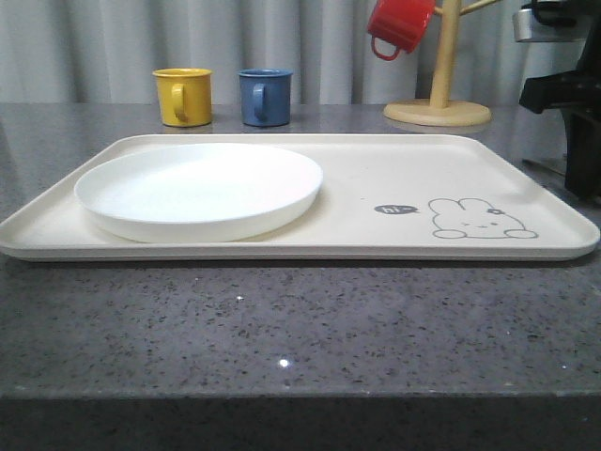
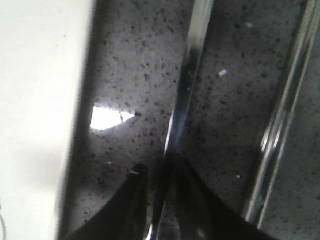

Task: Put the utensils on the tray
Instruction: 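Reach the right gripper down and grasp the silver fork, then carry the fork onto the tray beside the plate and release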

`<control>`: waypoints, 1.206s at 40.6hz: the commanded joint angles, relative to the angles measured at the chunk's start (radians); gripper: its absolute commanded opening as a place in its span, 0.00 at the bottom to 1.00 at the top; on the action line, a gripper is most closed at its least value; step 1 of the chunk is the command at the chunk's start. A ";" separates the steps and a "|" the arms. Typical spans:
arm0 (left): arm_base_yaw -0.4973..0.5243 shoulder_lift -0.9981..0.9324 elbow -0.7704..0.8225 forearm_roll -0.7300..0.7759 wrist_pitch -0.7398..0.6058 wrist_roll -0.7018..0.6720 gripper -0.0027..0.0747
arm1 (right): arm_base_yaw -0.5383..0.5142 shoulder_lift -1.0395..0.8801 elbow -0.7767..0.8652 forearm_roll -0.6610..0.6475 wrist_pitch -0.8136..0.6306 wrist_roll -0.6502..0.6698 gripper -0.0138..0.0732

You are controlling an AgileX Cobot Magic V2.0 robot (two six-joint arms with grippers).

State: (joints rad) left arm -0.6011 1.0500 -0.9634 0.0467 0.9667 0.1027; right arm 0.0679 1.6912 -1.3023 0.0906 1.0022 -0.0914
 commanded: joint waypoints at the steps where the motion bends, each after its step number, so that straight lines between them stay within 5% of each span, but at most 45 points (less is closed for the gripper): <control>1: -0.009 -0.019 -0.028 0.003 -0.050 -0.013 0.54 | 0.000 -0.039 -0.032 -0.006 -0.005 -0.008 0.24; 15: -0.009 -0.019 -0.028 0.003 -0.050 -0.013 0.54 | 0.022 -0.082 -0.086 0.028 0.057 -0.008 0.18; 25: -0.009 -0.019 -0.028 0.003 -0.050 -0.013 0.54 | 0.184 -0.097 -0.230 0.107 0.157 -0.005 0.18; 35: -0.009 -0.019 -0.028 0.003 -0.050 -0.013 0.54 | 0.349 0.003 -0.329 0.101 0.148 0.180 0.20; 49: -0.009 -0.019 -0.028 0.003 -0.050 -0.013 0.54 | 0.417 0.118 -0.336 0.022 0.027 0.559 0.21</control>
State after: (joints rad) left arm -0.6011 1.0500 -0.9634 0.0467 0.9667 0.1010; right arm 0.4825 1.8415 -1.6042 0.1288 1.0833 0.3990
